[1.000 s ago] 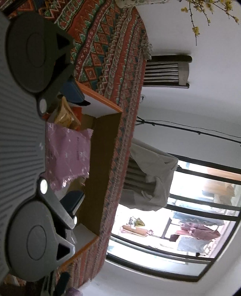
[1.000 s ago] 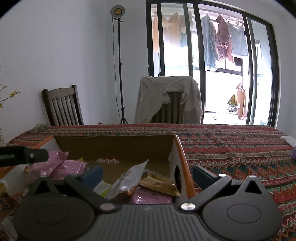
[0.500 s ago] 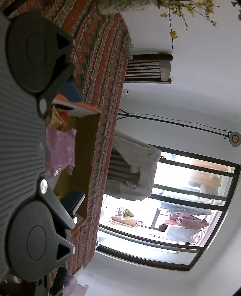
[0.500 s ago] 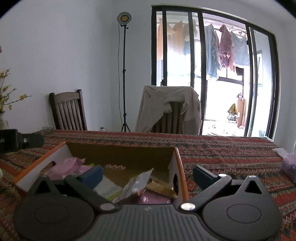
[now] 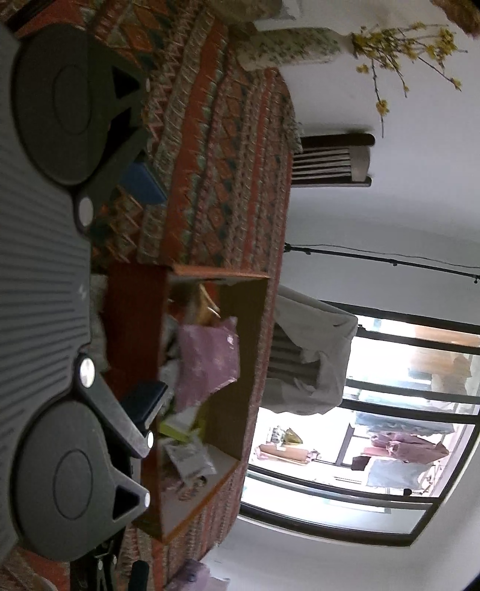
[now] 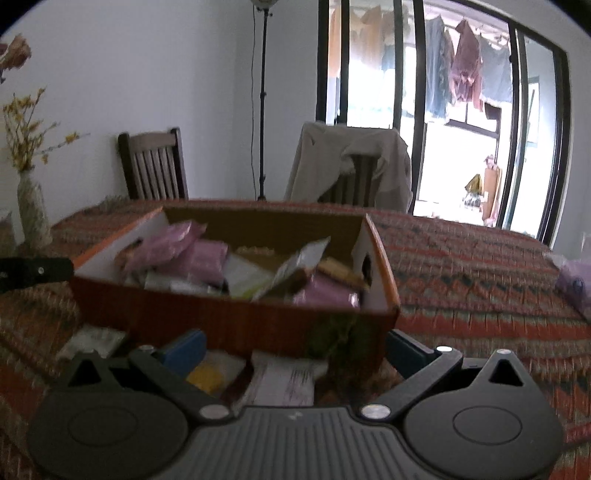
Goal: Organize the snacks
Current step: 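Withdraw both grippers from the box toward the snack pile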
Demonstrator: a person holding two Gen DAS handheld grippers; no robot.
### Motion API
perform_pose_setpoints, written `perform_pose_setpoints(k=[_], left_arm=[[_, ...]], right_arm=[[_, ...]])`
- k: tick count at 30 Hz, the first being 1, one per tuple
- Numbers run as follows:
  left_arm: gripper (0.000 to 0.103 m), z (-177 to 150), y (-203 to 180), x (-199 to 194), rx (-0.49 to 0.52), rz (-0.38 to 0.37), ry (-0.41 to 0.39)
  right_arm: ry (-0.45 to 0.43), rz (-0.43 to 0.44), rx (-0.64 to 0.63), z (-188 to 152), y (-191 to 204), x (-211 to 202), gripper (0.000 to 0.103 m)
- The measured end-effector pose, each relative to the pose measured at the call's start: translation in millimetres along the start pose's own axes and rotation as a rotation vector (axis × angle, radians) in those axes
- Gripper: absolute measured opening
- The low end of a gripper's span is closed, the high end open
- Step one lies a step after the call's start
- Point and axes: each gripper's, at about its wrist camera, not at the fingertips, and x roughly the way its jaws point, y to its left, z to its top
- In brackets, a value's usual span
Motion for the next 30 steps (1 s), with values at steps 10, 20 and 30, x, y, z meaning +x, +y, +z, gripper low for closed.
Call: perform_pose_setpoints(k=[10,20,30], left_arm=[[0.103,-32.2,7.8,-6.2,0.004,-0.01,0.041],[0.103,-37.6,10.3,-2.9,-0.011,-0.03,0.024],[0.103,-38.6,10.9,-1.5,-0.021,-0.025,0.023]], right_arm=[[0.078,0.006,0.023,-26.0,12.9,0.9,0.103],[0.063,-0.065,0.111,-15.2,-8.7,8.4,0.103],[0.118,-0.038,0.1,-7.8,-3.4,44.7,0.082]])
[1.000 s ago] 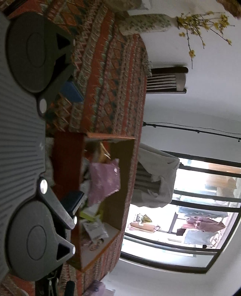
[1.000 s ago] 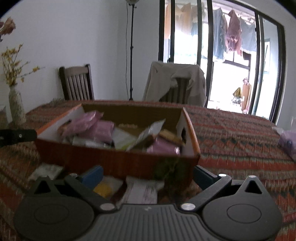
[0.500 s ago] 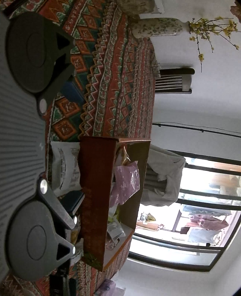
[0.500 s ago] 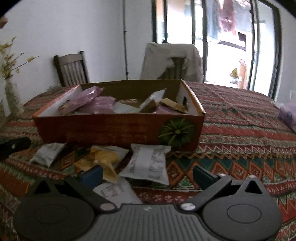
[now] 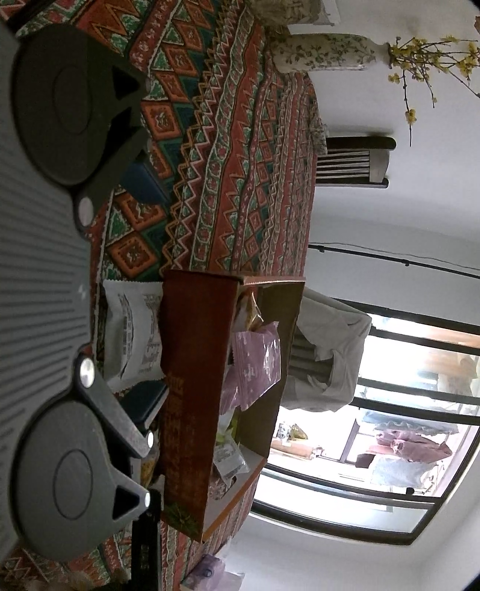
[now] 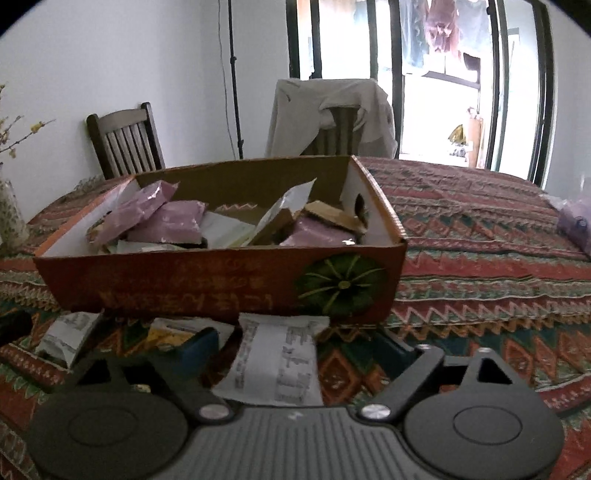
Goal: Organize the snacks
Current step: 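Withdraw both grippers from the box toward the snack pile, then grasp a white wrapper packet with the right gripper while the left approaches another white packet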
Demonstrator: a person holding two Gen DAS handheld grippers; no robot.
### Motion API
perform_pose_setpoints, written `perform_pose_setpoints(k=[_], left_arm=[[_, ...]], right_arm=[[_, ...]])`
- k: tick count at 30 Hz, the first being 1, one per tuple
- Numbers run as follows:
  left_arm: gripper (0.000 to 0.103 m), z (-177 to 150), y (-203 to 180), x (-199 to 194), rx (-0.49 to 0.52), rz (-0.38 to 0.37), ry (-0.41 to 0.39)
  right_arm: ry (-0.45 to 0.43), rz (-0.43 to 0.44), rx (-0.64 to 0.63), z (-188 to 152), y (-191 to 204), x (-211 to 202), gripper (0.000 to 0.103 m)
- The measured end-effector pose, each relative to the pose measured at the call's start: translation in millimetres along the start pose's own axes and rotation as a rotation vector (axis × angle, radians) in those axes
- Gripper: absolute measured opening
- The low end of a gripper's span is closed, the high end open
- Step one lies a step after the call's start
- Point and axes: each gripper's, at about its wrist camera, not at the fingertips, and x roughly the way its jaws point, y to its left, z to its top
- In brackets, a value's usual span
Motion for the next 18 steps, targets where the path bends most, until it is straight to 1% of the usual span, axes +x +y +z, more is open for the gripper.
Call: perform_pose_setpoints(k=[1,2,4,5,6,7,11,15,18], left_arm=[[0.103,-0.1,-0.2,0.4,0.0,0.002,0.002],[0.103,-0.1,-0.2,0.9,0.0,0.003,0.005],[0.103,-0.4,0.1,1.6,-0.002,0.003,0.008],[0.103,-0.4,0.1,1.8,-0.003,0.004,0.008],[0.103,-0.4,0.3,1.9,-0.003,0.006,0.009],[0.103,-0.5,0.0,2.2,-0.002,0.008,0.009],[0.103,-0.7,-1.0,3.0,0.002,0.016,0.012],[0.103,-0.6,-0.8,4.2,0.002,0.025,0.02],[0.103,0.2,-1.0,4.0,0.003,0.031,0.026]], right_arm=[[0.007,0.001,-0.003,-0.2,0.8,3.4,0.077],[0.014,0.006,-0.008,-1.0,1.5,7.3,0.075],[0.028,0.02,-0.016,-3.6,2.2,12.0,0.064],[0.023,0.012,-0.03,-4.1,3.8,11.8,0.062],[0.022,0.015,-0.037,-4.7,4.6,11.4,0.054],[0.019,0.027,-0.044,-5.3,5.3,10.4,0.044],[-0.006,0.039,-0.068,-8.4,4.4,4.5,0.042],[-0.056,0.034,-0.058,-7.8,-5.2,-5.7,0.042],[-0.099,-0.002,-0.06,-7.4,-17.2,-12.8,0.042]])
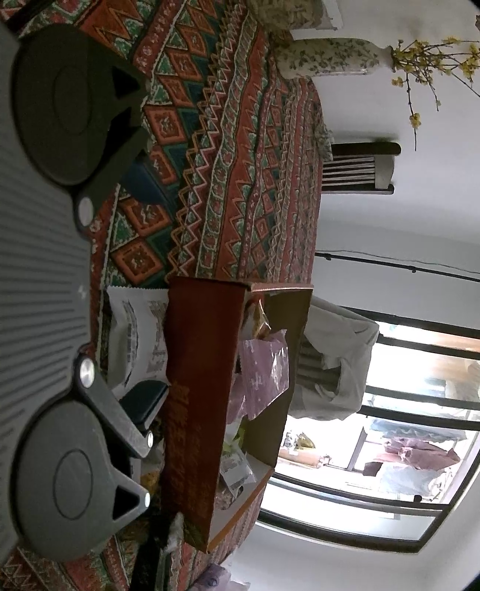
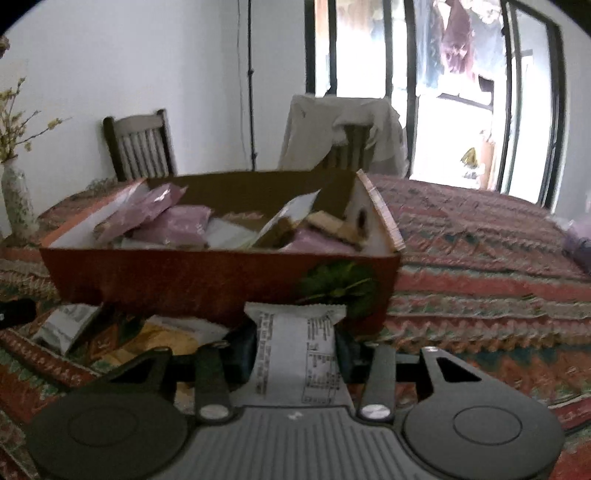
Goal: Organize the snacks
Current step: 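Grasp a white wrapper packet with the right gripper while the left approaches another white packet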
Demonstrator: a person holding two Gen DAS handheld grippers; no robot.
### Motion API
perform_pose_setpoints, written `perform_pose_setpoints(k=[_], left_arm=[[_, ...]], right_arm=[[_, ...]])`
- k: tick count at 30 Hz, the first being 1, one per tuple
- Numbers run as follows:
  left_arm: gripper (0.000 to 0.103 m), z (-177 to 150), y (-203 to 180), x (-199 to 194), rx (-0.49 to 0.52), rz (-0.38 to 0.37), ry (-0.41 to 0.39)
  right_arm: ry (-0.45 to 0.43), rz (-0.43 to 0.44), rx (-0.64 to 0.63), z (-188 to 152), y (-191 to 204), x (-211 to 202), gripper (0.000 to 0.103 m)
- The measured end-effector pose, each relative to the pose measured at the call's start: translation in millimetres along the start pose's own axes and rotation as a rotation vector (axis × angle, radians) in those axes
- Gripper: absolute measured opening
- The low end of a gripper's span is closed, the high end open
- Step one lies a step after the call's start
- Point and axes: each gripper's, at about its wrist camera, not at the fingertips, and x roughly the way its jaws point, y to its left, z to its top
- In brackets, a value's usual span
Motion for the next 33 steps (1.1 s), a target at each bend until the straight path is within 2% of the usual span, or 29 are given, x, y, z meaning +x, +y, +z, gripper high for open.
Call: perform_pose_setpoints(k=[3,8,14,21,33], left_arm=[[0.103,3.4,-1.4,1.4,0.001,0.006,0.018],[0.103,12.0,-6.7,5.9,-0.02,-0.016,0.06],[0.103,21.7,-26.6,15.6,0.052,-0.002,0.098],[0.103,24.8,-42.7,33.1,0.062,-0.003,0.169],[0.103,19.5,-50.1,50.6,0.066,0.056,0.225]], right_arm=[[-0.018,-0.025,0.035,-0.8,-15.3,-2.2,0.042],[-0.037,-0.018,0.071,-3.1,-23.6,-0.7,0.042],[-0.056,0.005,0.09,-5.6,-27.9,-2.2,0.042],[-0.096,0.01,0.08,-7.8,-26.0,-10.5,0.042],[-0.107,0.035,0.078,-7.2,-24.3,-13.7,0.042]])
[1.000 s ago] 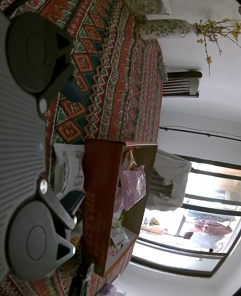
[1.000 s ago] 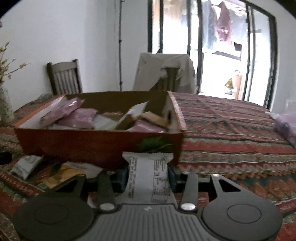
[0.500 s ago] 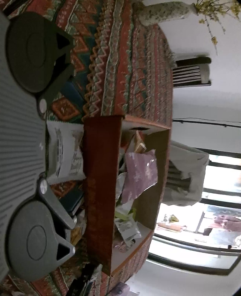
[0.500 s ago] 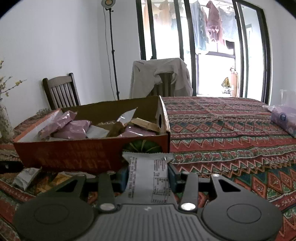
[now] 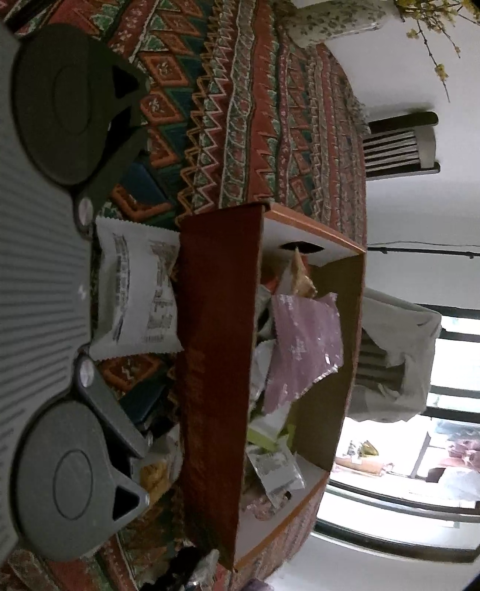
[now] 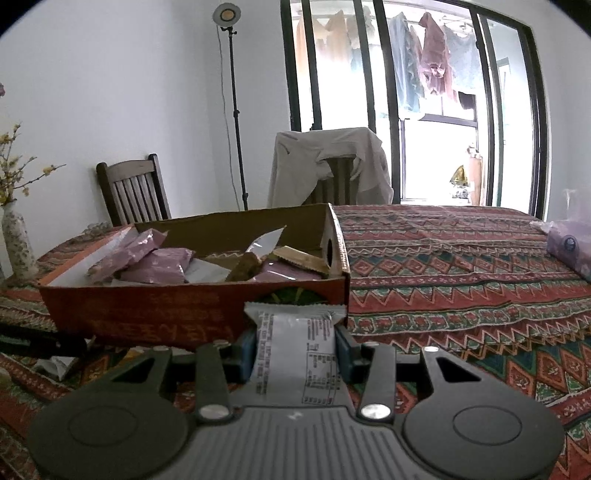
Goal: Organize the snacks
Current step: 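Grasp a white wrapper packet with the right gripper while the left approaches another white packet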
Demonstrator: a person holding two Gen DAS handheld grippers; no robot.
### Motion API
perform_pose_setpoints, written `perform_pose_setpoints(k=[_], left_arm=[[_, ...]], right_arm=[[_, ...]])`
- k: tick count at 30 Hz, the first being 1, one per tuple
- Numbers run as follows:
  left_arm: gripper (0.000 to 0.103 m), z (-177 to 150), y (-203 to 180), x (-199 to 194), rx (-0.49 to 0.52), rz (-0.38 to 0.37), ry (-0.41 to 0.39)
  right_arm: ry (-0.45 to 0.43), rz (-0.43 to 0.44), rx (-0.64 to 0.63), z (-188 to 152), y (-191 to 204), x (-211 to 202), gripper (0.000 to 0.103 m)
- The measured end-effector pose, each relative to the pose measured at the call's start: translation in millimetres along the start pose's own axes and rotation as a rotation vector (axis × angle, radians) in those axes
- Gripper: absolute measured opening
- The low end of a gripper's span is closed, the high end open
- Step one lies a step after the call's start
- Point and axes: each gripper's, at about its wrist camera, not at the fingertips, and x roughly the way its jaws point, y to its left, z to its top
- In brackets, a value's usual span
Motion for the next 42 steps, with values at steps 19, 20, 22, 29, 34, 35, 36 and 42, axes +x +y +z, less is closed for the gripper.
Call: perform_pose_setpoints(k=[19,20,22,29,34,35,36,42], left_arm=[[0.103,-4.5,-0.9,19.2,0.021,0.076,0.019],[0.103,-5.1,-0.9,19.0,0.021,0.076,0.017],[0.099,-5.7,-0.5,17.7,0.02,0.074,0.012],[0.065,-9.0,-1.1,3.5,0.034,0.019,-0.027],[0.054,-11.8,-2.3,-7.6,0.046,0.0,-0.059],[0.053,-11.8,-2.9,-10.2,0.049,0.0,-0.066],[0.052,-12.1,-2.4,-12.4,0.047,-0.004,-0.072],[0.047,-15.1,-1.4,-22.6,0.055,-0.02,-0.102]], right_arm=[[0.006,0.004,0.0,-0.6,0.3,1.3,0.043],[0.006,0.004,0.0,-0.6,0.3,1.2,0.043],[0.006,0.004,0.0,-0.6,0.3,1.2,0.043],[0.002,0.006,-0.002,-1.4,0.6,0.7,0.043],[-0.005,0.007,-0.007,-2.2,2.0,-0.7,0.043],[-0.007,0.007,-0.008,-2.1,2.1,-0.9,0.043],[-0.01,0.008,-0.009,-2.2,2.5,-1.5,0.043],[-0.027,0.01,-0.018,-3.2,3.7,-6.0,0.043]])
